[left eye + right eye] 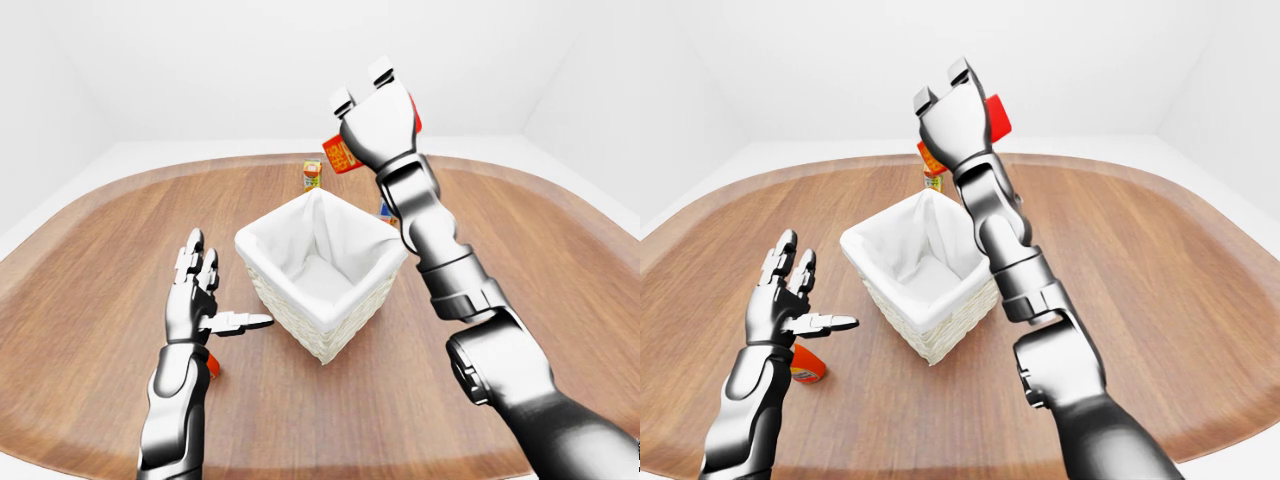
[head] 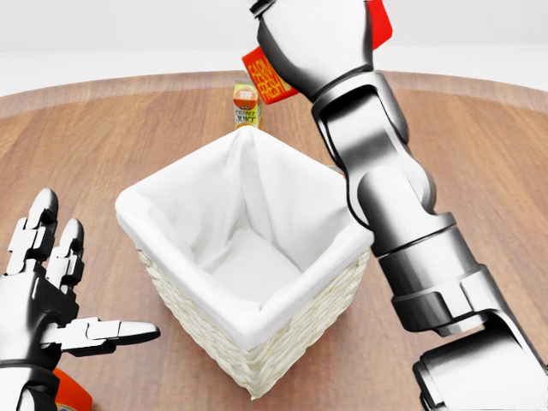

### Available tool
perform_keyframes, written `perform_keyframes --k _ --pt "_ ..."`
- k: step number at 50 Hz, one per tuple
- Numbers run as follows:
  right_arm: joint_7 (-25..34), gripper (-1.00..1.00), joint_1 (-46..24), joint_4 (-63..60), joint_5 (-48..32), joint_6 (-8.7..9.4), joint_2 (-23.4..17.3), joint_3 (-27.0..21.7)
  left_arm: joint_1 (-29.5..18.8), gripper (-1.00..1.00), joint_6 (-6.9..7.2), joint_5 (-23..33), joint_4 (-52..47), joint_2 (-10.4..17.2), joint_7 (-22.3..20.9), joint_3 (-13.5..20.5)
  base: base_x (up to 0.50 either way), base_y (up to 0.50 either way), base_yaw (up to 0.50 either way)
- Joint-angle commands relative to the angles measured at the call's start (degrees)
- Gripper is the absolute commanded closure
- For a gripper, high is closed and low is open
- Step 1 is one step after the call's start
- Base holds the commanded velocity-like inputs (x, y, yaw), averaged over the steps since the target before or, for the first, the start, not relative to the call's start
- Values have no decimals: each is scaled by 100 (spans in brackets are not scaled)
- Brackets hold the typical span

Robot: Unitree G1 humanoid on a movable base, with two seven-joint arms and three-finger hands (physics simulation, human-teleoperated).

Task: Pick up the butter and put it in the basket.

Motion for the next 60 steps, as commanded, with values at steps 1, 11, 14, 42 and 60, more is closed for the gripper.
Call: perform_keyframes --k 1,11,14,42,60 --pt "-613 100 -707 1324 -335 -146 141 1058 -20 -100 0 -53 84 15 -25 18 0 0 0" --pt "-901 100 -1218 2410 -335 -326 427 1342 -51 -100 0 -95 191 34 -43 38 0 0 0" --pt "-1024 100 -1329 2715 -335 -363 498 1431 -50 -100 0 -110 216 39 -55 47 0 0 0" --pt "-1380 100 -1272 3946 -335 -38 962 2043 -92 -100 -8 -161 358 63 -61 65 0 0 0" --pt "-1503 100 -1093 4413 -335 214 1224 2465 -98 -100 -13 -193 375 74 -66 75 0 0 0"
